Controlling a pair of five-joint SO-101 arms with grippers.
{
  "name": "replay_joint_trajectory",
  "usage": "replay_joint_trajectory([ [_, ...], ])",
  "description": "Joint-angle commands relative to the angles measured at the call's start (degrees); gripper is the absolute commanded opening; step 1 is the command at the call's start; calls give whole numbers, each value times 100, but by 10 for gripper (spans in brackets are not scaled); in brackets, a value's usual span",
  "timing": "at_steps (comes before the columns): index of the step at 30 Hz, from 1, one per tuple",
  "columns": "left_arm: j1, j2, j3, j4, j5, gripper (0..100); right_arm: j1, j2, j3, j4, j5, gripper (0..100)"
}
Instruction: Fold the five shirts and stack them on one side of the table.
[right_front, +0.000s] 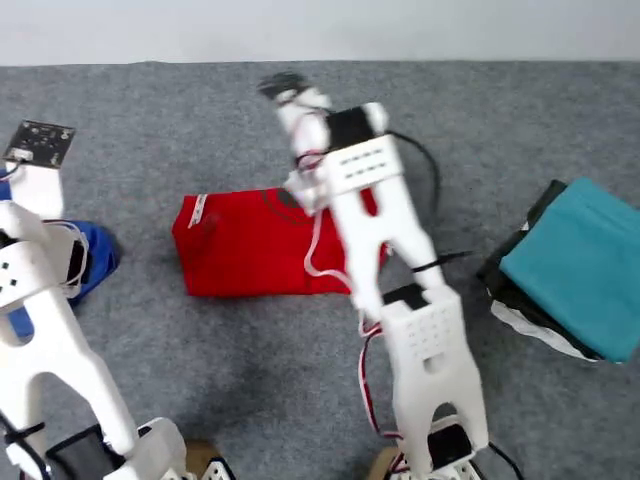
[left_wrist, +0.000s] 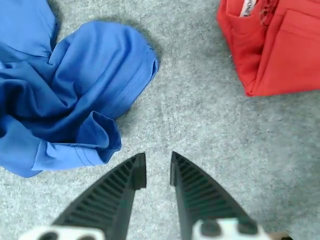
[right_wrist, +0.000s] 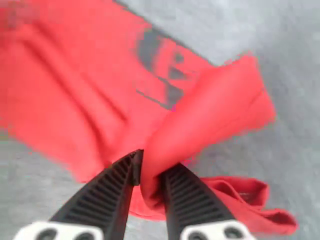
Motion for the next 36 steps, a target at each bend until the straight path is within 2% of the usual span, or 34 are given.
replay_joint_trajectory([
  [1,44,-229,-154,132,62,87,-567,-462,-290,4,70,10],
  [8,18,-229,-145,132,105,86,-1253,-180,-281,-690,62,10],
  [11,18,-229,-145,132,334,86,-1420,119,-290,-963,62,10],
  [21,18,-229,-145,132,378,86,-1815,708,-290,-1991,62,11],
  [24,18,-229,-145,132,378,86,-1851,857,-290,-2229,44,69],
  [28,18,-229,-145,132,378,86,-1859,778,-316,-2123,-141,212],
  [36,9,-229,-145,132,378,86,-1490,312,-1011,-875,-290,214],
])
